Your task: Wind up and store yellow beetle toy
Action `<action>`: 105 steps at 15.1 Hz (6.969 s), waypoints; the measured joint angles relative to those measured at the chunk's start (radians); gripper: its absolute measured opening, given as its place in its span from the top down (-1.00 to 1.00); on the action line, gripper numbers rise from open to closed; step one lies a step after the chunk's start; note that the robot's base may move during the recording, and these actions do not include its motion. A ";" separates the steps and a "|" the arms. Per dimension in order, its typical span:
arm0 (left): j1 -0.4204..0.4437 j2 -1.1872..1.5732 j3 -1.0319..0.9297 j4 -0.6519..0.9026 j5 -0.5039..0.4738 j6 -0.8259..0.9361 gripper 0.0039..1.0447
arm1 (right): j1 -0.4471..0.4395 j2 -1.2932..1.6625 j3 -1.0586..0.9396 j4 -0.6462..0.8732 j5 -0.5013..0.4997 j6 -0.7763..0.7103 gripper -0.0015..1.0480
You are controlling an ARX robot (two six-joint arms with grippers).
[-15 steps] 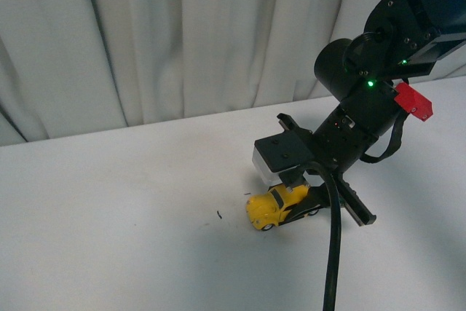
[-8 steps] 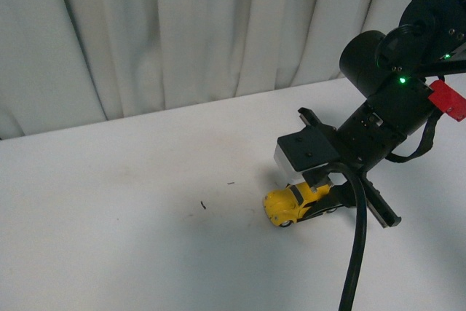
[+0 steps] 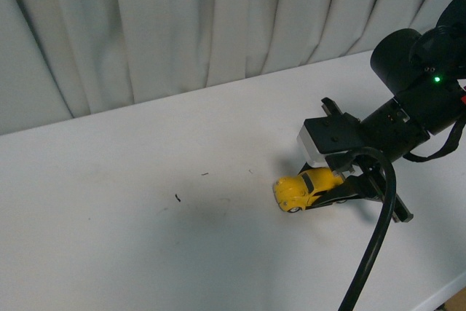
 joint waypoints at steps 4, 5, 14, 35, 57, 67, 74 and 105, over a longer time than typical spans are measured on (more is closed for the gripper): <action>0.000 0.000 0.000 0.000 0.001 0.000 -0.88 | -0.028 0.011 0.000 -0.012 -0.006 0.005 -0.39; 0.000 0.000 0.000 0.001 0.000 0.000 -0.88 | -0.033 0.011 0.003 -0.014 -0.006 0.006 -0.59; 0.000 0.000 0.000 0.000 0.000 0.000 -0.88 | -0.039 0.010 -0.005 0.000 -0.013 0.027 -0.87; 0.000 0.000 0.000 0.000 0.000 0.000 -0.88 | 0.127 -0.710 -0.386 0.874 -0.272 0.998 -0.87; 0.000 0.000 0.000 0.000 0.000 0.000 -0.88 | 0.304 -2.049 -0.906 0.337 0.599 1.707 0.96; 0.000 0.000 0.000 0.000 0.000 0.000 -0.88 | 0.304 -2.066 -0.929 0.330 0.601 1.708 0.96; 0.000 0.000 0.000 0.000 0.000 0.000 -0.88 | 0.304 -2.066 -0.929 0.329 0.601 1.708 -0.91; -0.183 1.530 0.984 -0.039 0.420 0.730 -0.88 | 0.304 -2.066 -0.929 0.330 0.601 1.708 -0.87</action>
